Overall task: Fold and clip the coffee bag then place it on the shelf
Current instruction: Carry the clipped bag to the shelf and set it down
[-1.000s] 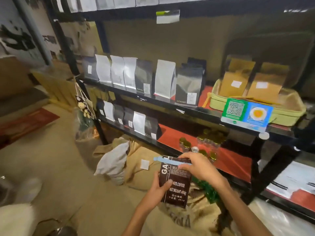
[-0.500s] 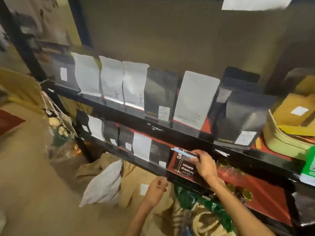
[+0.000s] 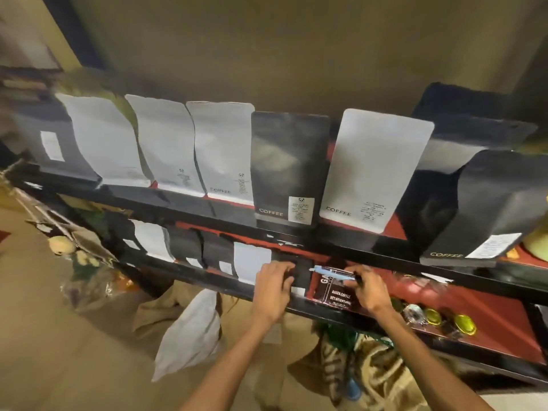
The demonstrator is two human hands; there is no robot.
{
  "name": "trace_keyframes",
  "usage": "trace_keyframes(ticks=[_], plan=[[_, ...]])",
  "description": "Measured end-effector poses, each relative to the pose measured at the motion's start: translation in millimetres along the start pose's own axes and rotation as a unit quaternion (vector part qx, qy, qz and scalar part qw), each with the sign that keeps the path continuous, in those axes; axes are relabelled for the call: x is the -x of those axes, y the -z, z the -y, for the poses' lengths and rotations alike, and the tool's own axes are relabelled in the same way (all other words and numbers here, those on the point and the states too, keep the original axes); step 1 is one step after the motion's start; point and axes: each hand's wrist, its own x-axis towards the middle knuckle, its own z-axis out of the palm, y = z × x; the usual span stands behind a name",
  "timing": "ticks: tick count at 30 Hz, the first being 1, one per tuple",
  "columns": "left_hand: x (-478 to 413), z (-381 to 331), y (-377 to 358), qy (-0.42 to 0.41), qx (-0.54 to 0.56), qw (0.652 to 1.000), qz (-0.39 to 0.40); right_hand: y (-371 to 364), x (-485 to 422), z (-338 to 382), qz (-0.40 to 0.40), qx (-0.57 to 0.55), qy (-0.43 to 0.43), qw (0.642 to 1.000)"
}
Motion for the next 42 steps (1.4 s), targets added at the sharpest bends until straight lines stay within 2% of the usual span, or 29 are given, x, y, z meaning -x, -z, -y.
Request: trace_keyframes(ticks=[2,4,7,9,13,28,36,38,40,42], plan=[[-32,-14,4,-0.053,-0.087,0.995,0.017,-5,-1,-1,-0.004,-0.001,-0.006,1.000],[-57,-25,-1,-0.066,-0.139,0.986,0.069,-11,-2,-2,-0.014,-0.001,-0.007,1.000],[-73,-30,-13,-0.051,-0.150,0.976,0.151,-16,-3,-3,-0.022,-0.006,-0.012,1.000],[-78,-27,-23,-0.060,-0.152,0.971,0.175,-16,-4,-5,-0.025,-0.017,-0.019,0.999],[-84,-18,-35,-0.066,-0.167,0.970,0.166,-17,-7,-3,-0.022,-0.039,-0.022,0.999],[-93,-9,-43,-0.045,-0.084,0.977,0.189,-26,-12,-3,-0.034,-0.075,-0.032,0.996],[-95,-5,-45,-0.070,-0.117,0.971,0.197,-30,-11,-3,-0.021,-0.073,-0.042,0.996],[-95,-2,-45,-0.077,-0.129,0.971,0.188,-30,-6,-2,-0.036,-0.113,-0.052,0.992],[-95,2,-44,-0.087,-0.163,0.969,0.165,-29,1,-2,-0.079,-0.211,-0.085,0.970],[-95,5,-43,-0.101,-0.188,0.965,0.154,-30,11,-2,-0.098,-0.393,-0.142,0.903]])
